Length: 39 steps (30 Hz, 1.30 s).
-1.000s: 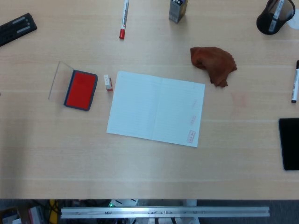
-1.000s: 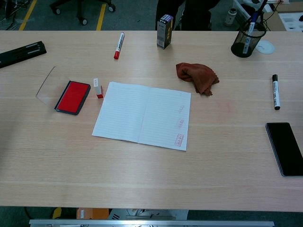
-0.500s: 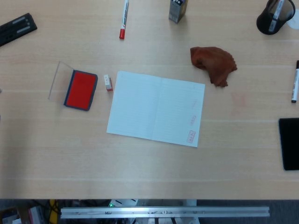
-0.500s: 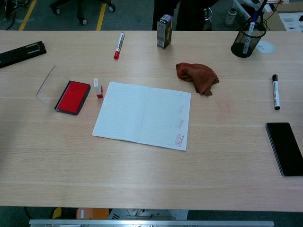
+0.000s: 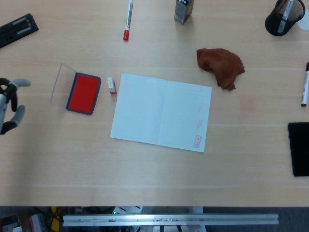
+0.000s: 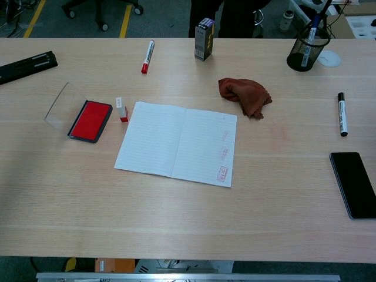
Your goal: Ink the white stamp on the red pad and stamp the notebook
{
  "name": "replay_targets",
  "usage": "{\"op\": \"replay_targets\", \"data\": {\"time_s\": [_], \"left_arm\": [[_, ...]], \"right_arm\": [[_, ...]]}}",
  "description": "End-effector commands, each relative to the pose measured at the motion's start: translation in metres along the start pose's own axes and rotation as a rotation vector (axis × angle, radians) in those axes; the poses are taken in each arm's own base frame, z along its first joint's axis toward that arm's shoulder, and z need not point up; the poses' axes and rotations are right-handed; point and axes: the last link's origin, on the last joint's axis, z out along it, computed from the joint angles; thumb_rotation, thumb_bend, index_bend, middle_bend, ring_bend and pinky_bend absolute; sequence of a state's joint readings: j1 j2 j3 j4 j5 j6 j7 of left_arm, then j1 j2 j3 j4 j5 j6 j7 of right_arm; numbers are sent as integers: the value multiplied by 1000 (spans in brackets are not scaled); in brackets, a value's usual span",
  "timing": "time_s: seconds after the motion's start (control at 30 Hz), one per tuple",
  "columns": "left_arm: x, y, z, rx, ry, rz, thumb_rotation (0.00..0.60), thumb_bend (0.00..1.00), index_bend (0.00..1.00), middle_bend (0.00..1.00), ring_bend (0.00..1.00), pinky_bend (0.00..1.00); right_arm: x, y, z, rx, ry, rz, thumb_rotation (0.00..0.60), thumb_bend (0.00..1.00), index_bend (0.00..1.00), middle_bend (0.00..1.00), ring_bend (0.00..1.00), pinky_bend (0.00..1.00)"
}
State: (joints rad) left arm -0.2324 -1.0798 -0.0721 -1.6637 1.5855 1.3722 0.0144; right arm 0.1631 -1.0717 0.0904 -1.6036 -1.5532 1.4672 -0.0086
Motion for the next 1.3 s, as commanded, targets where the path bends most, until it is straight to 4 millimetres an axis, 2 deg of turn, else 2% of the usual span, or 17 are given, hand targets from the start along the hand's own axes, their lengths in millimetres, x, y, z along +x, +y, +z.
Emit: {"op": "replay_targets", "data": {"time_s": [0.03, 0.17, 0.27, 0.4, 0.5, 0.73, 0.97, 1.3], "left_arm": [[-2, 11, 18, -75, -15, -11, 600, 356, 296, 461, 464, 564], [-7, 26, 42, -159, -42, -15, 600, 356, 276, 670, 700, 877], [-10, 38, 57, -218, -59, -11, 600, 356, 268, 792, 826, 991], [-17, 56, 75, -286, -97, 12, 600, 354, 264, 935, 953, 1000], [-24, 68, 89, -322, -139, 54, 600, 354, 263, 994, 999, 1000], [-43, 90, 121, -330, -268, 146, 600, 354, 227, 1000, 1000, 1000], [-61, 108, 144, -323, -332, 212, 600, 354, 200, 1000, 1000, 1000], [-83, 117, 166, -302, -393, 294, 600, 331, 207, 1000, 1000, 1000]], "right_arm": [[0, 0, 0, 1, -1, 0, 600, 188, 392, 466, 389, 515], [2, 1, -2, 2, -1, 0, 600, 188, 392, 466, 389, 516], [3, 1, -3, 1, -1, -1, 600, 187, 392, 466, 389, 515], [4, 1, -4, 0, -3, -3, 600, 187, 392, 466, 389, 515], [4, 1, -4, 2, -7, -4, 600, 187, 392, 466, 389, 516], [3, 0, -5, 5, -21, -3, 600, 187, 392, 466, 389, 516], [2, 1, -3, 5, -31, -3, 600, 187, 392, 466, 389, 517], [-1, 3, -1, 1, -42, 0, 600, 188, 392, 466, 393, 517]]}}
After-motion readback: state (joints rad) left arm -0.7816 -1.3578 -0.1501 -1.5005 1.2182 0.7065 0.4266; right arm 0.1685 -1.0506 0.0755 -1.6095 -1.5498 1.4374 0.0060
